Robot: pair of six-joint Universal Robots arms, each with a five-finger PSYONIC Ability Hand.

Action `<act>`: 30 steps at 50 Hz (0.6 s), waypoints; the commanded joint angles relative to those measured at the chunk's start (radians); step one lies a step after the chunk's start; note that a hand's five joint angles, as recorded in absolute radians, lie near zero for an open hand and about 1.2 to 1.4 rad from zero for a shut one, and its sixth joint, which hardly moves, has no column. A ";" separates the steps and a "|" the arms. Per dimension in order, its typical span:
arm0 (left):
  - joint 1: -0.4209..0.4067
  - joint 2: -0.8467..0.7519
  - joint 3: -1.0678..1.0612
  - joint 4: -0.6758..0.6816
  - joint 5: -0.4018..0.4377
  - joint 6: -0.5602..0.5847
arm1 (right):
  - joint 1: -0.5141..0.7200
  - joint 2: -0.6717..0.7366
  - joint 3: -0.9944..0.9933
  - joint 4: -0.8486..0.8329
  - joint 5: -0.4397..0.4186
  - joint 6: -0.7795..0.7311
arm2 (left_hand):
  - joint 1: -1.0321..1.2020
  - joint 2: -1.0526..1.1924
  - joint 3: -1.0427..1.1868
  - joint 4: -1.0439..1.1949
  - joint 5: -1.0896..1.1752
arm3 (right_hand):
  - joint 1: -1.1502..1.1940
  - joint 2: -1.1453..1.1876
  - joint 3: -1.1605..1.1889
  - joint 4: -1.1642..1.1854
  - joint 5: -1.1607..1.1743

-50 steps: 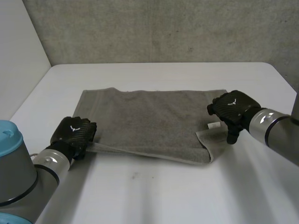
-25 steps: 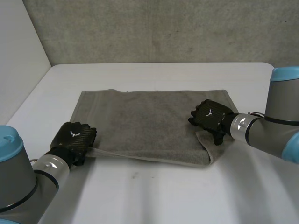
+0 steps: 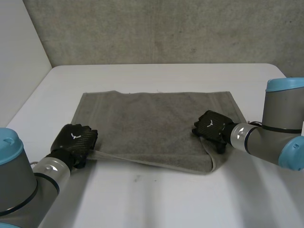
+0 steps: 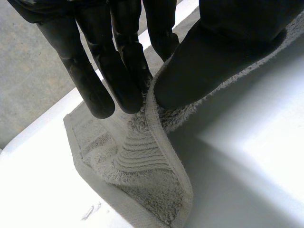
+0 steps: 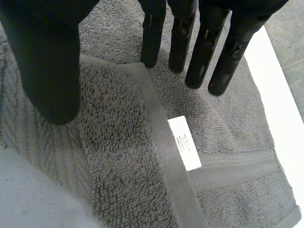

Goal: Fold the laundry

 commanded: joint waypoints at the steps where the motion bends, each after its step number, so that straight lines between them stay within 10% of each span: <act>1: -0.001 0.000 0.000 0.001 0.000 0.000 | 0.000 -0.003 0.001 -0.002 -0.002 0.002 | 0.193 0.178 0.180 0.179 0.178 | 0.341 0.276 0.272 0.267 0.289; 16: 0.000 0.005 0.000 -0.001 -0.002 0.000 | -0.014 -0.014 0.022 0.001 0.015 0.014 | 0.193 0.178 0.180 0.179 0.178 | 0.741 0.676 0.671 0.667 0.688; 22: 0.000 0.006 0.000 -0.001 -0.002 0.000 | -0.034 -0.033 0.065 0.001 0.014 0.016 | 0.193 0.178 0.180 0.179 0.178 | 0.337 0.272 0.267 0.263 0.284; 30: -0.001 0.006 -0.002 -0.001 -0.002 0.000 | -0.064 -0.064 0.098 0.001 0.011 0.017 | 0.193 0.178 0.180 0.179 0.178 | 0.344 0.279 0.275 0.270 0.292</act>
